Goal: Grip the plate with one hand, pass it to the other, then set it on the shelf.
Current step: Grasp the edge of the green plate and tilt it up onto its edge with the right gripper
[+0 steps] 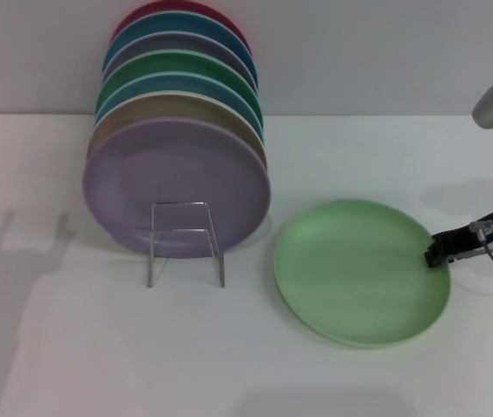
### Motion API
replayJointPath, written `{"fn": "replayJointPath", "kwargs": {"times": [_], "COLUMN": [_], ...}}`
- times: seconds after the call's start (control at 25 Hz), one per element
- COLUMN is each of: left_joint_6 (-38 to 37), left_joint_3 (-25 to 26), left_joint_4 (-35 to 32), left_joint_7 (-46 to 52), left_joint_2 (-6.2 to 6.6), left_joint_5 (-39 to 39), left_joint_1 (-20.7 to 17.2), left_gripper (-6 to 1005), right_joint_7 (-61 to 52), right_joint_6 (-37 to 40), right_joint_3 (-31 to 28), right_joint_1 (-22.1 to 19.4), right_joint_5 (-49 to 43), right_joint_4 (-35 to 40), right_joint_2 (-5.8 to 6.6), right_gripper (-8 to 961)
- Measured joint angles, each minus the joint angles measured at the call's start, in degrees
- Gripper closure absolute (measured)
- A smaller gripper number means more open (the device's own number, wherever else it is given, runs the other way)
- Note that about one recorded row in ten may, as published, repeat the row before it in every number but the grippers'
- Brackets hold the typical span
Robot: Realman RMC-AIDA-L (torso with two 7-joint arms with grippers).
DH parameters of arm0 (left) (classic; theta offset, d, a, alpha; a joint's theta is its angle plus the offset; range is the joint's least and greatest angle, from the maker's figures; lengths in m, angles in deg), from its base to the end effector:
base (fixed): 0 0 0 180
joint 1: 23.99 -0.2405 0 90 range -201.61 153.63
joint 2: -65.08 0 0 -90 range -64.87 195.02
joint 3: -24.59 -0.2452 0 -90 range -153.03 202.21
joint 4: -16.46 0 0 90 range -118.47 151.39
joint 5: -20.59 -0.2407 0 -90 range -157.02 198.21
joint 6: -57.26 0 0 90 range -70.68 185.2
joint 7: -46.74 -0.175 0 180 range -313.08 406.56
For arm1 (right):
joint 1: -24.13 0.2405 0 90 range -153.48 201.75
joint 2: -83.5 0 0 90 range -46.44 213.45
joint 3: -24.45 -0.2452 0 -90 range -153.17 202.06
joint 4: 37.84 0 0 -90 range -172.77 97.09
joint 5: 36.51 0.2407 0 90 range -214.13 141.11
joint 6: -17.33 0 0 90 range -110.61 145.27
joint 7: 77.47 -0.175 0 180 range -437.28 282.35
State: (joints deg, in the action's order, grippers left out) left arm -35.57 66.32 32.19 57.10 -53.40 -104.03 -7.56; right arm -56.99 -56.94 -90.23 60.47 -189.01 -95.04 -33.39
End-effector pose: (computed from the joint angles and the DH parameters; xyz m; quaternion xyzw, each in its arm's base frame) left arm -0.3018 0.3109 0.0101 -0.6034 -0.1489 -0.4663 0.6295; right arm 0.2712 0.4218 -0.0008 -0.7836 0.5525 -0.1036 0.2645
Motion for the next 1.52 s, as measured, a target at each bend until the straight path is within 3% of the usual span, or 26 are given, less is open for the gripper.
{"fn": "replayJointPath", "kwargs": {"times": [0.52, 0.84, 1.12, 1.52], "left_joint_6": [-0.04, 0.33, 0.37, 0.37], "left_joint_3": [0.29, 0.33, 0.37, 0.72], "left_joint_4": [0.00, 0.16, 0.26, 0.47], "left_joint_7": [0.01, 0.01, 0.01, 0.01], "left_joint_2": [0.00, 0.00, 0.00, 0.00], "left_joint_5": [0.00, 0.00, 0.00, 0.00], "left_joint_1": [0.14, 0.56, 0.70, 0.71], "left_gripper": [196, 196, 196, 196], "right_joint_7": [1.35, 3.46, 3.59, 3.26], "right_joint_6": [0.77, 2.50, 5.41, 1.49], "right_joint_3": [0.19, 0.23, 3.35, 2.80], "right_joint_1": [-0.91, -5.89, -8.85, -7.64], "right_joint_5": [-0.78, -1.60, -1.32, -1.05], "right_joint_4": [-1.84, -13.60, -18.13, -17.85], "right_joint_2": [-0.22, -2.03, -2.13, -1.91], "right_gripper": [907, 908, 909, 907]}}
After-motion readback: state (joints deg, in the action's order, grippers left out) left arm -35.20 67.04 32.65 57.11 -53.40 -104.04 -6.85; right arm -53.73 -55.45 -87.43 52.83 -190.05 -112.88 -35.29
